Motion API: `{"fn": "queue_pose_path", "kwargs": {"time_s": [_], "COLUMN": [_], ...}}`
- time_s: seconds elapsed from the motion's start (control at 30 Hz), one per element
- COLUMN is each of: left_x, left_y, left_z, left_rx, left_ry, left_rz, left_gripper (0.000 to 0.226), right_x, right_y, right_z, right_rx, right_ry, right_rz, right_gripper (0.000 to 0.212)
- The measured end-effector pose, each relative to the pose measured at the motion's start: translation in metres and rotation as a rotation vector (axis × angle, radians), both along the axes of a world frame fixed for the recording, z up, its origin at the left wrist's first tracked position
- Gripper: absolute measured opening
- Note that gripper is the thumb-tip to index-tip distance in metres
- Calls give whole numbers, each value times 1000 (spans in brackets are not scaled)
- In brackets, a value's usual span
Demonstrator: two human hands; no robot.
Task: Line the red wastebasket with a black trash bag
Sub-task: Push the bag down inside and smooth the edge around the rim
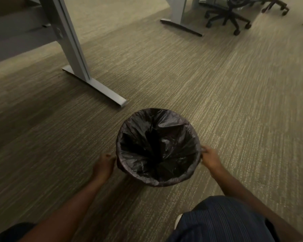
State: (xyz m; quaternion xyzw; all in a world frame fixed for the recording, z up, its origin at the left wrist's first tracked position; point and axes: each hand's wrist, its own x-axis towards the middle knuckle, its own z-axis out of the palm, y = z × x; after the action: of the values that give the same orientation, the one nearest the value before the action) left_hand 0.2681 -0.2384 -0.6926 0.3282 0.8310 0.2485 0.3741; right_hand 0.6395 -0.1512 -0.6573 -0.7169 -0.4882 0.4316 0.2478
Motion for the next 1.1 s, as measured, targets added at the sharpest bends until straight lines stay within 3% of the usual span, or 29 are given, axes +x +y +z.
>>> {"fn": "queue_pose_path", "kwargs": {"time_s": [0.1, 0.13, 0.2, 0.27, 0.3, 0.37, 0.43, 0.57, 0.63, 0.7, 0.8, 0.97, 1.03, 1.1], "left_x": [9, 20, 52, 86, 98, 109, 106, 89, 85, 84, 88, 95, 93, 93], "left_y": [16, 20, 30, 49, 60, 79, 90, 100, 101, 102, 103, 96, 95, 94], "left_z": [58, 79, 111, 106, 96, 75, 57, 36, 30, 28, 35, 21, 13, 17], "left_rx": [473, 637, 790, 646, 499, 191, 53, 59, 57, 33, -49, -355, -421, -405], "left_ry": [100, 116, 169, 353, 412, 449, 366, 237, 216, 221, 297, 711, 751, 744], "left_rz": [216, 126, -302, -713, -806, -844, -772, -585, -596, -627, -770, -1247, -1275, -1266], "left_gripper": [20, 18, 18, 21, 26, 38, 44, 59, 63, 53, 36, 68, 72, 69], "right_x": [-13, -27, -61, -101, -119, -144, -149, -139, -140, -142, -145, -136, -129, -126], "right_y": [7, 12, 30, 46, 53, 65, 80, 108, 107, 101, 80, 44, 42, 42], "right_z": [58, 79, 97, 84, 67, 29, 1, -18, -23, -21, -2, -9, -13, 0], "right_rx": [649, 776, 755, 420, 226, -2, -103, -216, -271, -235, -35, -346, -411, -446], "right_ry": [-168, -155, -86, -155, -240, -365, -387, -358, -356, -455, -712, -1209, -1248, -1102], "right_rz": [-41, 38, 392, 796, 935, 1000, 920, 717, 752, 881, 1218, 1617, 1603, 1529], "right_gripper": [46, 48, 45, 38, 33, 27, 33, 46, 47, 47, 47, 85, 90, 85]}}
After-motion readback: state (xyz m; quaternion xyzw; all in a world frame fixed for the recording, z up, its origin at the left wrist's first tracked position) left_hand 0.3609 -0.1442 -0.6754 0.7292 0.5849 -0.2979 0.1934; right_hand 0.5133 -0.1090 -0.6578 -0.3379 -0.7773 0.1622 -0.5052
